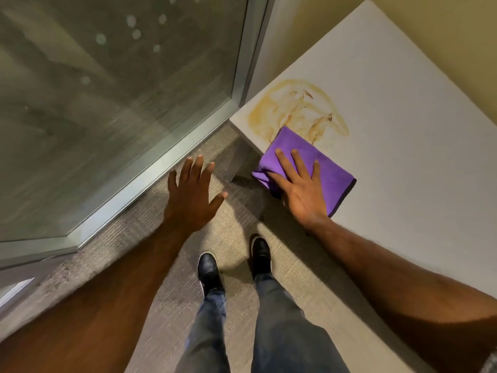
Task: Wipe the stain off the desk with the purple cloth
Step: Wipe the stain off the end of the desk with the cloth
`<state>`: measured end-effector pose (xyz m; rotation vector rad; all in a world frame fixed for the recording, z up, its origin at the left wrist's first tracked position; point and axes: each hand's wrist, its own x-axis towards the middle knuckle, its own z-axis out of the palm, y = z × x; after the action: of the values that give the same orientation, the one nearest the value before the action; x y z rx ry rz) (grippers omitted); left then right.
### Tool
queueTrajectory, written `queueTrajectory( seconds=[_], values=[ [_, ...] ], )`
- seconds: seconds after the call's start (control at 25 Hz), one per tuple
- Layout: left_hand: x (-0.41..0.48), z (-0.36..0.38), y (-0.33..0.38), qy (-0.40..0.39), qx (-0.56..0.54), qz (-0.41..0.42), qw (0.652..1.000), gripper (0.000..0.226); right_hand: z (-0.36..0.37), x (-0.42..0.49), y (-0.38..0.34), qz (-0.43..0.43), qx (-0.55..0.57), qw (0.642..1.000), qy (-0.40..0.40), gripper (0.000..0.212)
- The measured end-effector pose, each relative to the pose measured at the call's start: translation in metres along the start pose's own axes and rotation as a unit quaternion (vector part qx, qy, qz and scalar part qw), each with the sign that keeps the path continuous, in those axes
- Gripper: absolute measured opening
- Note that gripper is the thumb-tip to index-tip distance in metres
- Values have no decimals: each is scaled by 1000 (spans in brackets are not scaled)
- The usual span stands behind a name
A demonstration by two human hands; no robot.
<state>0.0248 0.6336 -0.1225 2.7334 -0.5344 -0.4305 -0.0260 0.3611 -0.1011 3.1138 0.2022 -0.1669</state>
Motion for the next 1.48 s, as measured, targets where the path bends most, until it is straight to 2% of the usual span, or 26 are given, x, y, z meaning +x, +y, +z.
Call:
queueTrajectory(
  seconds=[0.16,0.28,0.4,0.48,0.64,0.92,1.08,1.16,1.24,1.32,1.4,1.48],
  values=[
    [-8,1,-9,-2,13,1,1000,76,-12,61,-26,-8,21,999,-28,59],
    [-13,-8,-19,-5,19,-5,1000,77,-13,49,-24,-16,32,999,-16,51],
    [-10,-22,-21,4,25,-19,1000,76,-6,-11,0,-20,39,999,-1,52],
    [-7,-31,-22,24,24,-15,999,74,-4,-38,14,-16,37,999,-19,60],
    [-5,-40,-31,65,56,29,996,75,-8,-15,5,-7,7,999,-48,75],
    [-12,-37,-36,71,79,45,993,74,-14,94,-44,-16,1,999,-34,63],
    [-12,-49,-40,72,91,28,993,75,-20,74,-36,-42,48,998,-26,52],
    [-8,-53,-39,75,97,26,992,74,-21,43,-19,-58,85,994,-42,62],
    [-3,-54,-38,75,98,26,992,74,-16,17,-1,-97,75,992,-21,64],
    [-1,-53,-39,73,104,25,992,75,-7,9,10,-119,39,992,-3,85],
    [-1,-49,-42,70,102,20,992,75,-4,23,6,-97,21,995,-5,91],
    [-3,-42,-44,65,83,9,994,75,-4,49,-6,-57,20,998,1,87]
  ],
)
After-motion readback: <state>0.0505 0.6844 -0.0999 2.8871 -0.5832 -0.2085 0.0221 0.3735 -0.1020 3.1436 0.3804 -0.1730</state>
